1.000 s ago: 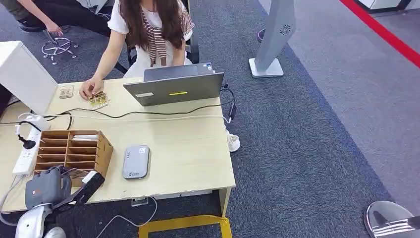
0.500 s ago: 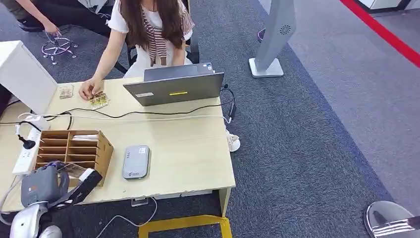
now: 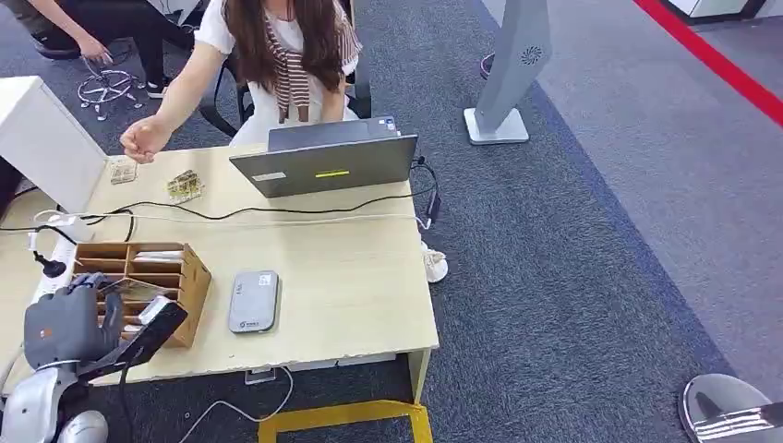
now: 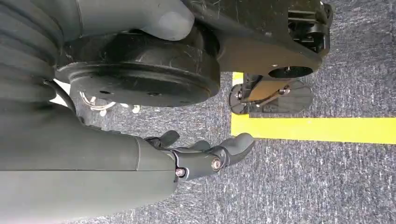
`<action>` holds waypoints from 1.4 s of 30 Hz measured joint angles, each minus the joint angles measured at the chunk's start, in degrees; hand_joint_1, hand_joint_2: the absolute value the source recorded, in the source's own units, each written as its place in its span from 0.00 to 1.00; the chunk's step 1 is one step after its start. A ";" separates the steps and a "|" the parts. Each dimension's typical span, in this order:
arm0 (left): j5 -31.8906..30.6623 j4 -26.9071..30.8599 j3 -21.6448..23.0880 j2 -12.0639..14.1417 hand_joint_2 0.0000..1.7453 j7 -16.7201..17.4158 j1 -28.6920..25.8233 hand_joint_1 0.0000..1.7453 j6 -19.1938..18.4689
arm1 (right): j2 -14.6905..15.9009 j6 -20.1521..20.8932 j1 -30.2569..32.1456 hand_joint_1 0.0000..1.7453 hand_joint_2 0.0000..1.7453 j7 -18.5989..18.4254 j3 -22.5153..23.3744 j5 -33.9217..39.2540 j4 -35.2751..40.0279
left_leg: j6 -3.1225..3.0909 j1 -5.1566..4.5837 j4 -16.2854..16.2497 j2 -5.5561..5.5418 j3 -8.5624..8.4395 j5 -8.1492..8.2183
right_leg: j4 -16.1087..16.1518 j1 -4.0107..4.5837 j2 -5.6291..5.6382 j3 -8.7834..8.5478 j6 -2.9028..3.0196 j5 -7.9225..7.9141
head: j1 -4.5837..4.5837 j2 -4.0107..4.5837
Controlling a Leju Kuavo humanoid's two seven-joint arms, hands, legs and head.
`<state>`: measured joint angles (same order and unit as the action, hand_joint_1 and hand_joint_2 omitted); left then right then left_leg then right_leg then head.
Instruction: Pass the card to the sensor for recognition and then transmit it.
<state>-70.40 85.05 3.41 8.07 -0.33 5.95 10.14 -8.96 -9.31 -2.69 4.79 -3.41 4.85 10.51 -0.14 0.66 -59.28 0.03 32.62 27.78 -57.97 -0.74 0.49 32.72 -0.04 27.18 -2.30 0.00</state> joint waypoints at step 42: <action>-14.56 -32.40 2.25 1.77 1.00 10.12 35.17 0.00 -0.37 | -0.17 0.92 -0.58 0.00 1.00 -3.74 -1.14 -6.32 0.00 | 0.11 0.03 -0.02 -0.07 0.07 -0.34 | -0.04 0.01 -0.01 0.09 0.10 -0.33 | 0.00 0.00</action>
<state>-84.96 52.65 5.66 9.84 9.79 41.12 9.77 -9.14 -8.39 -3.27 1.05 -4.55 -1.46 10.51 -0.03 0.69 -59.31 -0.04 32.68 27.43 -58.01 -0.73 0.48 32.80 0.06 26.86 -2.30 0.00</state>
